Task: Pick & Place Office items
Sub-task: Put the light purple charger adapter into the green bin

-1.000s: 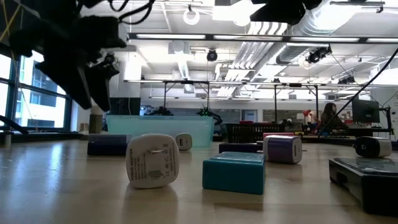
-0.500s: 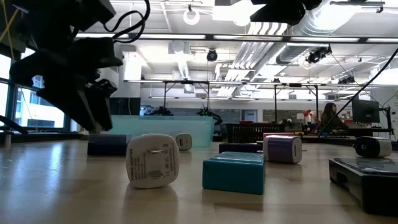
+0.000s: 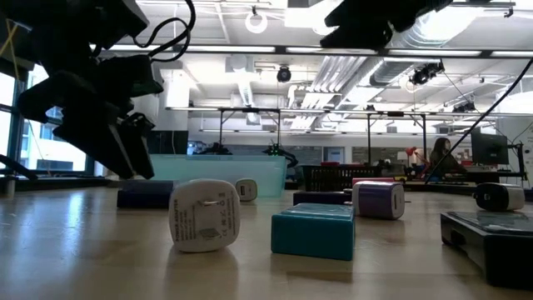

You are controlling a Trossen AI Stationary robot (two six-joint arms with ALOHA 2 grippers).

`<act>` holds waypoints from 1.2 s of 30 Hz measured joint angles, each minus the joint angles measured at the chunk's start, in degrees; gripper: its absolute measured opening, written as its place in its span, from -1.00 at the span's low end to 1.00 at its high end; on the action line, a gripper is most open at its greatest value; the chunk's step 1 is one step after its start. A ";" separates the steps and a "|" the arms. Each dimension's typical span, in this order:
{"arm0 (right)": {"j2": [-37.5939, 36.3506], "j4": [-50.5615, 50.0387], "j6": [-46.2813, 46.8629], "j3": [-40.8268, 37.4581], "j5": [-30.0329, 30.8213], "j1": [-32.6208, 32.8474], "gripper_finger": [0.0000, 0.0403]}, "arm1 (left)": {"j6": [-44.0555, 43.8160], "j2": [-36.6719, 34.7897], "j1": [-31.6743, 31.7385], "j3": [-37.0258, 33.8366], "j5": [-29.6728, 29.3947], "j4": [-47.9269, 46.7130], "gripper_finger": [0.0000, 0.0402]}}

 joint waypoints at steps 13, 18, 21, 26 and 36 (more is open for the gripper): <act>1.85 3.71 -1.59 0.01 -9.11 -2.09 0.44 | 4.15 -0.15 0.00 -0.09 -0.04 0.96 0.25; 1.83 3.83 -1.68 0.01 -11.93 -2.12 0.44 | 6.06 -0.17 0.00 -0.09 -0.95 1.06 0.25; 1.83 3.86 -1.75 0.01 -11.96 -2.09 0.44 | 6.43 -0.20 0.00 -0.09 -1.73 1.05 0.25; 1.83 3.83 -1.74 0.01 -11.96 -2.09 0.44 | 6.47 -0.20 0.07 -0.09 -1.80 0.46 0.25; 1.83 3.81 -2.43 0.01 -11.96 -2.09 0.44 | 5.06 -0.08 0.13 -0.09 -2.90 -1.07 0.25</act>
